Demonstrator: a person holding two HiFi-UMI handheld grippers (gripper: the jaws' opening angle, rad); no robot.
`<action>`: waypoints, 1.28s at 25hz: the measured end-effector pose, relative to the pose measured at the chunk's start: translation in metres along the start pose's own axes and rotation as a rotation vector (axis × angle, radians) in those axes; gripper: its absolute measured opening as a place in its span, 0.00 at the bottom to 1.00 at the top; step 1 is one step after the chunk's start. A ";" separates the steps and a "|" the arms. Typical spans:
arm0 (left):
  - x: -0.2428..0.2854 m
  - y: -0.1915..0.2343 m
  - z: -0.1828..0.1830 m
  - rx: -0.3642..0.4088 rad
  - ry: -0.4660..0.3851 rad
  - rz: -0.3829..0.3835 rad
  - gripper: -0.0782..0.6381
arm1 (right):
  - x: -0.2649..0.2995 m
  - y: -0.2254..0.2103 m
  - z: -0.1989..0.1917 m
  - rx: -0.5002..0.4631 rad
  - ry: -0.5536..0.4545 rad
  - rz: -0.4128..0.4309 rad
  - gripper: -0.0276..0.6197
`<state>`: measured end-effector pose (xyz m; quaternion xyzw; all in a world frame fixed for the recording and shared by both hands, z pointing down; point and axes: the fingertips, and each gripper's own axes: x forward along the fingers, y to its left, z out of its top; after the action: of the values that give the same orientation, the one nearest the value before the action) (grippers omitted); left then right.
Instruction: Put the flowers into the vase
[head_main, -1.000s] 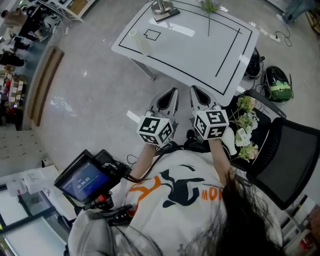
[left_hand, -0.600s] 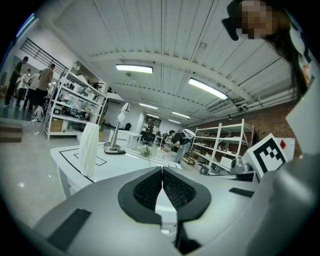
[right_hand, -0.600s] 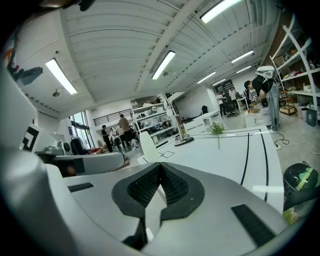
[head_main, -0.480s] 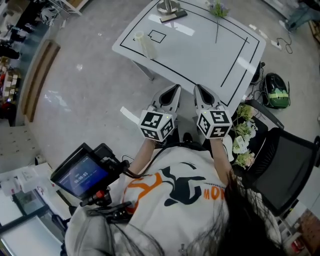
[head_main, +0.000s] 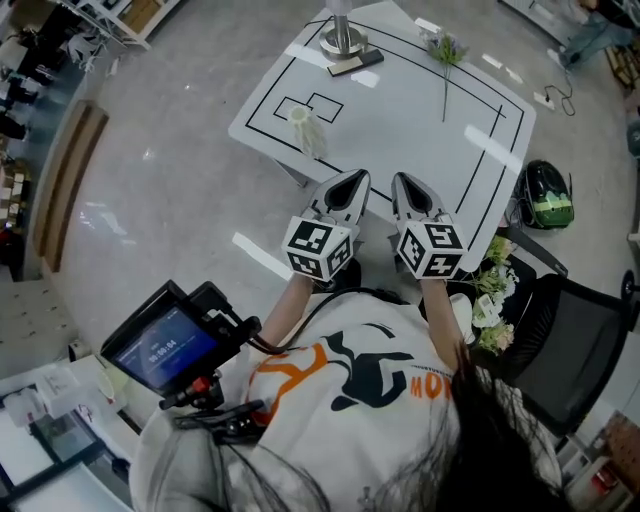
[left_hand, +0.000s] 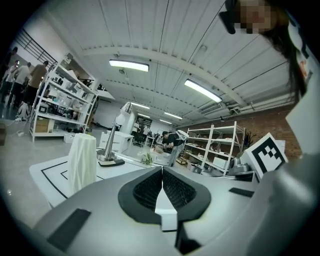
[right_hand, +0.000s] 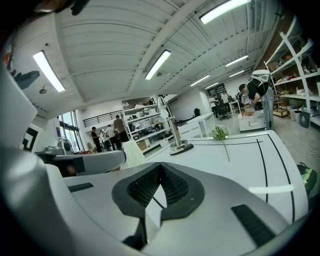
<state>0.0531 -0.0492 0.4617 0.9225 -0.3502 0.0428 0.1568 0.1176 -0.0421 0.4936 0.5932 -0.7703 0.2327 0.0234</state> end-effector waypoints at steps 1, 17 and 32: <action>0.003 0.005 0.002 0.001 0.002 -0.011 0.13 | 0.006 0.000 0.003 0.003 -0.004 -0.009 0.06; 0.055 0.056 0.019 0.029 0.065 -0.217 0.12 | 0.082 -0.023 0.028 0.046 -0.047 -0.197 0.06; 0.128 0.042 0.026 0.018 0.075 -0.226 0.12 | 0.116 -0.170 0.073 0.014 0.047 -0.241 0.07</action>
<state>0.1208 -0.1686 0.4721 0.9552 -0.2374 0.0625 0.1652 0.2578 -0.2066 0.5212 0.6761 -0.6909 0.2474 0.0652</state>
